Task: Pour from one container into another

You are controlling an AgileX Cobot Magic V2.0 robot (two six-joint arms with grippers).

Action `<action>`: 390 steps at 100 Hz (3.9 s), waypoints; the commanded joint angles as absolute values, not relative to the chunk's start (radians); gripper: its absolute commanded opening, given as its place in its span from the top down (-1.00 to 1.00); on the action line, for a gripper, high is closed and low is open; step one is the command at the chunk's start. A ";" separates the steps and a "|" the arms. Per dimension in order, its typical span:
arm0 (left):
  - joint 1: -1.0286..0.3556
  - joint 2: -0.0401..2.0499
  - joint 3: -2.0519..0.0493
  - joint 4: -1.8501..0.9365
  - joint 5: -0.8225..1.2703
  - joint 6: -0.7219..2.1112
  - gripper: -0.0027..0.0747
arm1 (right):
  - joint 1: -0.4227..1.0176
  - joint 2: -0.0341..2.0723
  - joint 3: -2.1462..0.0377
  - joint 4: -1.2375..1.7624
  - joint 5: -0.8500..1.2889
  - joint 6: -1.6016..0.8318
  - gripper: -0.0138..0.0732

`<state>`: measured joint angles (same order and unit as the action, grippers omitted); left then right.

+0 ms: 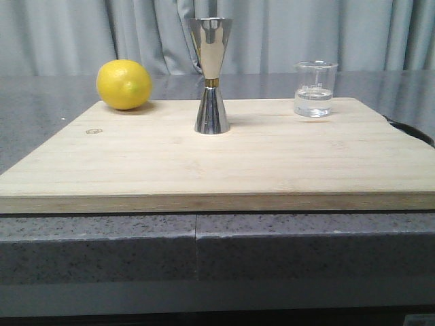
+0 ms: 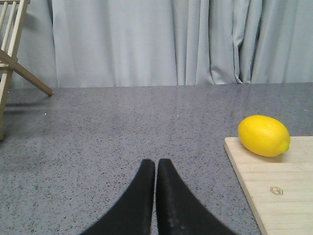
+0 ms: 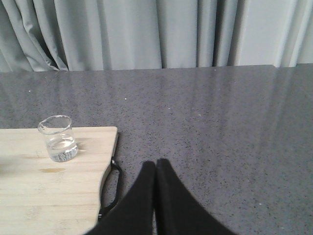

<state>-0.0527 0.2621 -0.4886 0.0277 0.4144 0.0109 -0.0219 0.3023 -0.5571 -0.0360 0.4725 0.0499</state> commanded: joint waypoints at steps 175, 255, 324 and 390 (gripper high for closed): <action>-0.057 0.508 -0.742 -0.029 0.670 0.032 -0.39 | -0.029 0.331 -0.640 -0.078 0.546 0.055 -0.59; -0.057 1.069 -0.950 -0.356 0.839 0.362 -0.39 | -0.029 0.451 -0.733 -0.087 0.622 0.055 -0.59; -0.057 1.225 -0.796 -1.573 0.868 1.752 -0.39 | -0.029 0.576 -0.733 -0.049 0.637 0.055 -0.59; -0.208 1.611 -0.844 -1.853 1.140 2.280 -0.39 | -0.029 0.608 -0.733 -0.041 0.641 0.055 -0.57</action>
